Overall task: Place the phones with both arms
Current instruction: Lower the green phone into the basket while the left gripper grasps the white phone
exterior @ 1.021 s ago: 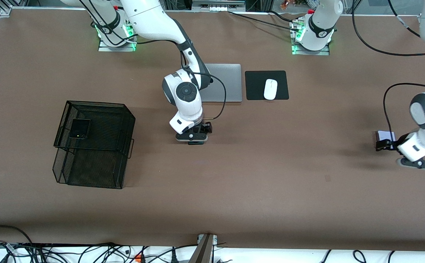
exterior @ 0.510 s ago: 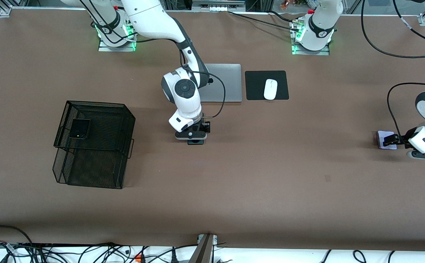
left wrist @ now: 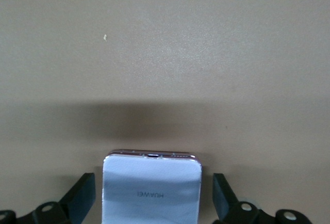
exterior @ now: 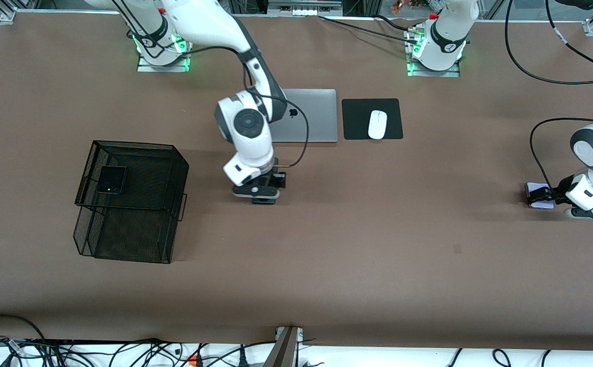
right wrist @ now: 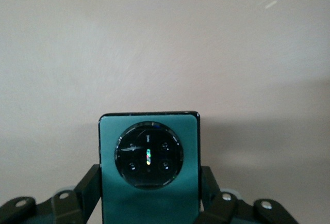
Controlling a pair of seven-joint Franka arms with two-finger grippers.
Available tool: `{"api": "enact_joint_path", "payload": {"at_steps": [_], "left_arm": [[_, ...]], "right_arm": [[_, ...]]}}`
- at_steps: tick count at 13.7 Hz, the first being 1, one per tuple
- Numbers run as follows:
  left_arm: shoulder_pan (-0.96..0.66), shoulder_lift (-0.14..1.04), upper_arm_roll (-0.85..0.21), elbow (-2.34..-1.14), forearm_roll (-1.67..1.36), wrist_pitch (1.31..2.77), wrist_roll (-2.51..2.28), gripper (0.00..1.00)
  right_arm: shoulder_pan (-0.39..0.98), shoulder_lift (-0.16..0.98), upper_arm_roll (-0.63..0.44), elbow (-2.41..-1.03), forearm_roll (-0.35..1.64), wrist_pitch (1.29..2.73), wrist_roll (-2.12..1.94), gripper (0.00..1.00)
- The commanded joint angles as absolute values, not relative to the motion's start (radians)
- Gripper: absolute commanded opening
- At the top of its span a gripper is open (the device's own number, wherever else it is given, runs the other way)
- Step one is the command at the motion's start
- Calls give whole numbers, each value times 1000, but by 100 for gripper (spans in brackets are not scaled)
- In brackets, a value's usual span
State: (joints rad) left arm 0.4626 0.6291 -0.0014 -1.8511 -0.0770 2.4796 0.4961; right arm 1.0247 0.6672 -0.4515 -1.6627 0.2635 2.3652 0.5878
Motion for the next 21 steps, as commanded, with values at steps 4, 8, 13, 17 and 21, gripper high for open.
{"api": "enact_joint_path", "payload": {"at_steps": [4,8,13,17,21], "left_arm": [[497,627,-14,-1887,-104,2526,525,100],[495,627,-14,-1890,-104,2530,523,100],[486,627,-14,-1910,-92,2530,534,100],[486,630,-14,-1910,-92,2528,557,100],[488,640,-14,-1905,-92,2528,571,24]], "right_arm": [[1031,365,-662,-1697,210,2001,412,0],[1029,337,-823,-1710,210,1990,214,0],[1029,292,-937,-1927,216,2167,46,0],[1031,253,-927,-2109,225,2379,48,0],[1032,233,-896,-2164,230,2427,66,0]]}}
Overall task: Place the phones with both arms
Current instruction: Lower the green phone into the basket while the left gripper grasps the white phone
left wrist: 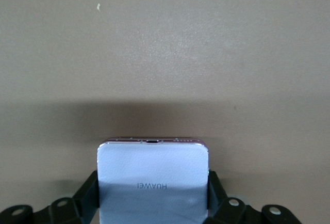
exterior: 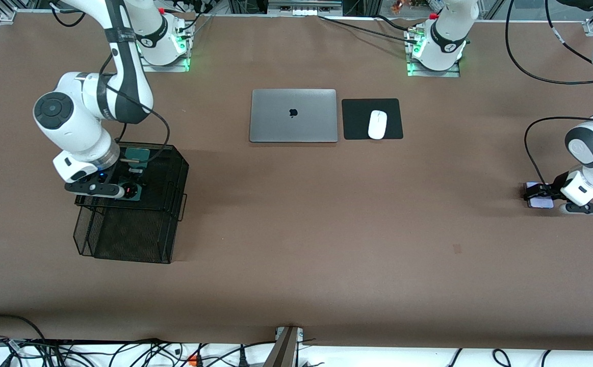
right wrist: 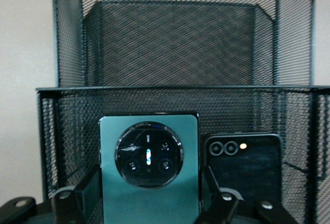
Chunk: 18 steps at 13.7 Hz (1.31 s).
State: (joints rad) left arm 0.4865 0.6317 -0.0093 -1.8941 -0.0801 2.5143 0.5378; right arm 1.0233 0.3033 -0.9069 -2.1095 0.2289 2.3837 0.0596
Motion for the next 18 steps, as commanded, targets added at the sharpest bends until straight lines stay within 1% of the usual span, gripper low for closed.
{"api": "enact_joint_path", "payload": {"at_steps": [1,2,3,5,7,8,9,10,11,12,13,14,16,18], "left_arm": [[488,638,-14,-1905,-92,2528,569,16],[488,641,-14,-1902,-92,2522,569,10],[486,641,-14,-1895,-92,2519,558,1],[471,640,-15,-1869,-94,2494,542,0],[427,641,-14,-1804,-97,2413,502,0],[410,641,-14,-1777,-97,2370,468,0],[388,640,-14,-1749,-97,2332,430,0],[367,640,-14,-1721,-97,2292,396,0],[338,638,-14,-1701,-97,2263,355,0],[298,637,-14,-1697,-97,2257,301,0],[255,634,-14,-1697,-97,2255,241,0],[214,630,-14,-1697,-94,2252,182,0],[137,627,-14,-1690,-92,2215,91,0],[71,621,-14,-1689,-92,2209,28,0]], "right_arm": [[1032,233,-888,-2178,230,2450,66,0],[1034,233,-881,-2189,230,2479,66,0],[1034,235,-879,-2194,230,2496,66,0],[1034,242,-877,-2194,229,2502,66,0],[1034,245,-871,-2194,229,2502,66,0],[1034,250,-871,-2194,229,2503,66,2],[1034,258,-871,-2192,229,2503,66,16],[1034,259,-870,-2191,229,2510,66,25],[1034,259,-870,-2192,229,2511,66,52],[1034,259,-870,-2192,230,2511,66,75],[1034,259,-870,-2192,230,2511,66,85],[1034,259,-870,-2191,230,2511,67,98],[1034,258,-870,-2187,230,2510,66,99],[1034,246,-870,-2175,229,2500,60,100]]}}
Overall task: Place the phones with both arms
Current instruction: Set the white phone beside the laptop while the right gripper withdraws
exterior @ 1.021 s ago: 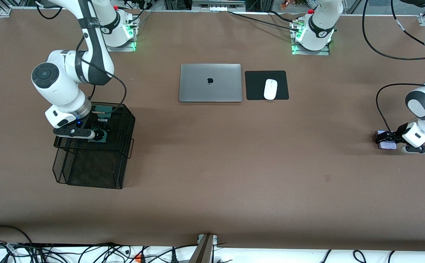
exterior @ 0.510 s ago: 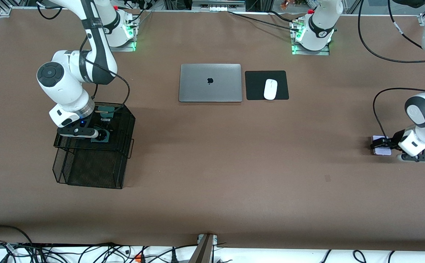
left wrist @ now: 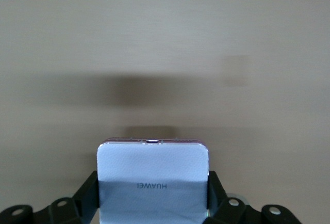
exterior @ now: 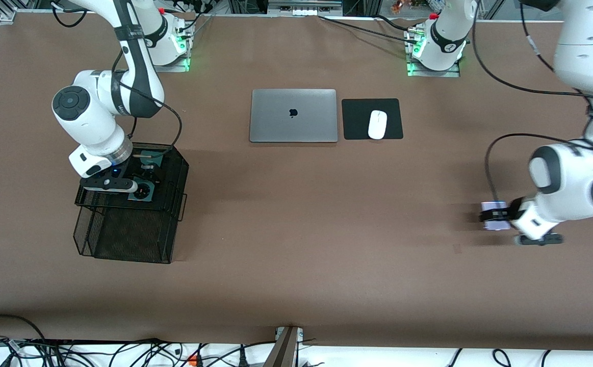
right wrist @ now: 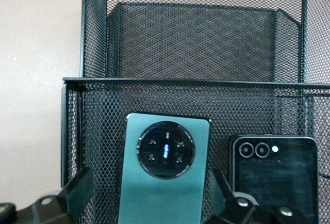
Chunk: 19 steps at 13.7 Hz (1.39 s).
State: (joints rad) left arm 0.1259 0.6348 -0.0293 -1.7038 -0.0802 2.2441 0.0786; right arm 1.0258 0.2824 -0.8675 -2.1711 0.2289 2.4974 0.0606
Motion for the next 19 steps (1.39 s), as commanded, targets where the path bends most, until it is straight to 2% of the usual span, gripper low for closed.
{"api": "enact_joint_path", "payload": {"at_steps": [1,3,6,9,12,14,19], "left_arm": [[28,620,-14,-1689,-92,2209,-18,0],[-56,618,-14,-1687,-92,2197,-139,0],[-178,618,-14,-1667,-92,2195,-312,0],[-299,632,-14,-1599,-92,2149,-483,0],[-409,653,-14,-1545,-92,2125,-633,0],[-475,681,-14,-1502,-98,2126,-693,0],[-635,875,-12,-1258,-97,2131,-810,0]], "right_arm": [[1034,241,-873,-2165,229,2491,51,100],[1034,215,-880,-2129,229,2436,48,100],[1034,207,-910,-1978,229,2201,51,100],[1032,209,-920,-1826,229,1993,61,100],[1026,213,-923,-1721,216,1887,120,100],[1025,218,-965,-1660,213,1812,115,100],[1023,224,-992,-1606,193,1766,113,100]]}}
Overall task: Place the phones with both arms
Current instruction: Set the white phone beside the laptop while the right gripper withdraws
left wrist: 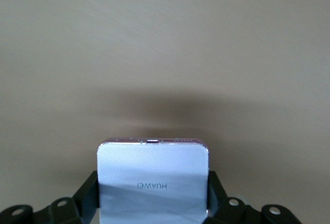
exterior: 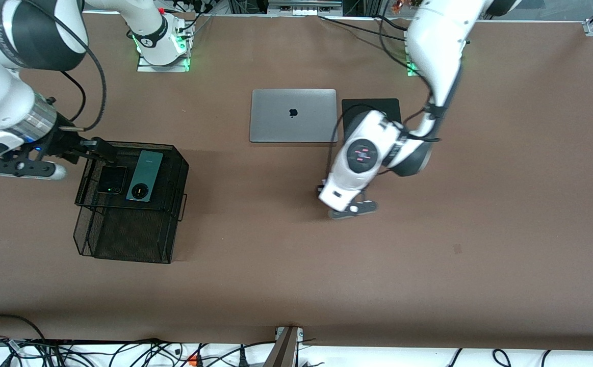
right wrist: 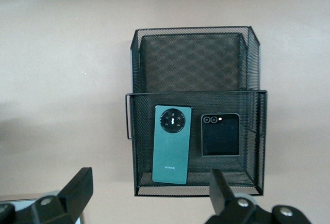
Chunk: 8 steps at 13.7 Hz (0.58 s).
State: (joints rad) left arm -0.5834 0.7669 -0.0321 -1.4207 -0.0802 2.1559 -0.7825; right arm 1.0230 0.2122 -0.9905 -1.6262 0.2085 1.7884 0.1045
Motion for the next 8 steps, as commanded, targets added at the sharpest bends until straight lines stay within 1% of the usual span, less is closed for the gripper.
{"api": "enact_joint_path", "payload": {"at_steps": [1,5,6,8], "left_arm": [[-661,911,-5,-1208,-98,2132,-818,0],[-756,1021,11,-1039,-63,2140,-818,0],[-785,1043,21,-1017,-60,2151,-818,0],[-877,1061,96,-1014,-61,2174,-818,0]], "right_arm": [[1023,224,-992,-1606,193,1764,115,100],[1023,225,-991,-1609,193,1764,126,100],[1023,225,-991,-1609,193,1764,123,100],[1023,225,-991,-1609,193,1764,117,100]]}}
